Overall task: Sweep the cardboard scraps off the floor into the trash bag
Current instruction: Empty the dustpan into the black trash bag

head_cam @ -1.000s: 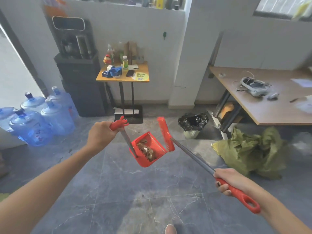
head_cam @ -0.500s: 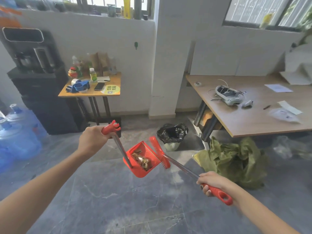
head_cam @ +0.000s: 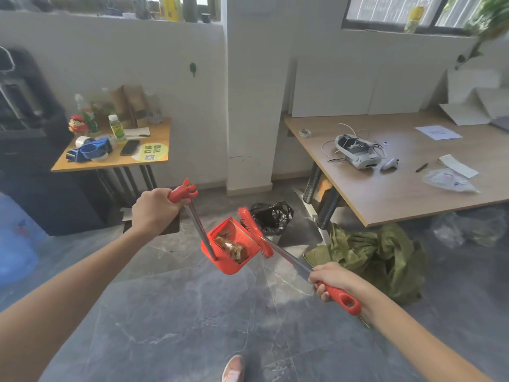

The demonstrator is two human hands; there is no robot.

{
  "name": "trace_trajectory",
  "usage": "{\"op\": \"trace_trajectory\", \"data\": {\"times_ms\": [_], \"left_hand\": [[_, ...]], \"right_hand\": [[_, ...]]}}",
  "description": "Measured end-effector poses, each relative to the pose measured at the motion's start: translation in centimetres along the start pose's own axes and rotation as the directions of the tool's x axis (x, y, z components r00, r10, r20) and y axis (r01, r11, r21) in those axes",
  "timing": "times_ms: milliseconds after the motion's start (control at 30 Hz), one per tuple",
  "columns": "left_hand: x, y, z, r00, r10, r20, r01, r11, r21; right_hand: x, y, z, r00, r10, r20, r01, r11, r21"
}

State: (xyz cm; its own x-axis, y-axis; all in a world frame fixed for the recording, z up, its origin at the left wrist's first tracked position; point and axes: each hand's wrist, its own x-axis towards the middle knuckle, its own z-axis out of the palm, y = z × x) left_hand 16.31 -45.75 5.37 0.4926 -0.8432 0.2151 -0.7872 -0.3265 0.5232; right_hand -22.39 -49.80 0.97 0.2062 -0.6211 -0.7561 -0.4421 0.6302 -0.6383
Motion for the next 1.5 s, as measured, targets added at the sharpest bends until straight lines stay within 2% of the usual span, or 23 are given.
{"op": "trace_trajectory", "data": {"times_ms": [333, 433, 633, 900, 1133, 1233, 1367, 1500], "left_hand": [[13.4, 2.2, 4.0, 0.996, -0.04, 0.083, 0.054, 0.983, -0.178], [17.6, 2.9, 4.8, 0.997, -0.002, 0.077, 0.016, 0.985, -0.173], [23.7, 5.0, 7.4, 0.988, 0.138, 0.064, -0.137, 0.99, -0.024], [29.3, 8.9, 11.7, 0.952, 0.294, 0.09, -0.304, 0.944, 0.131], [33.3, 11.7, 16.9, 0.875, 0.448, 0.183, -0.484, 0.814, 0.321], [34.1, 12.4, 19.5, 0.829, 0.523, 0.198, -0.558, 0.749, 0.357], [33.6, 12.3, 23.3, 0.748, 0.619, 0.238, -0.659, 0.653, 0.374], [32.4, 11.6, 26.7, 0.729, 0.616, 0.3, -0.684, 0.629, 0.371]], "right_hand": [[6.9, -9.2, -2.7, 0.999, 0.013, -0.04, -0.008, 0.994, 0.107], [8.5, -12.2, -4.2, 0.999, 0.017, -0.051, -0.01, 0.989, 0.145], [11.3, -15.9, -7.1, 0.994, 0.011, -0.11, 0.013, 0.976, 0.219], [16.3, -19.2, -11.7, 0.985, 0.056, -0.164, -0.003, 0.952, 0.306], [22.9, -21.7, -16.7, 0.983, 0.116, -0.143, -0.057, 0.93, 0.364], [25.4, -22.5, -17.7, 0.98, 0.125, -0.157, -0.064, 0.936, 0.345], [28.2, -23.1, -17.9, 0.968, 0.108, -0.225, -0.054, 0.971, 0.234], [31.4, -21.7, -16.1, 0.965, 0.047, -0.257, -0.023, 0.995, 0.096]]}}
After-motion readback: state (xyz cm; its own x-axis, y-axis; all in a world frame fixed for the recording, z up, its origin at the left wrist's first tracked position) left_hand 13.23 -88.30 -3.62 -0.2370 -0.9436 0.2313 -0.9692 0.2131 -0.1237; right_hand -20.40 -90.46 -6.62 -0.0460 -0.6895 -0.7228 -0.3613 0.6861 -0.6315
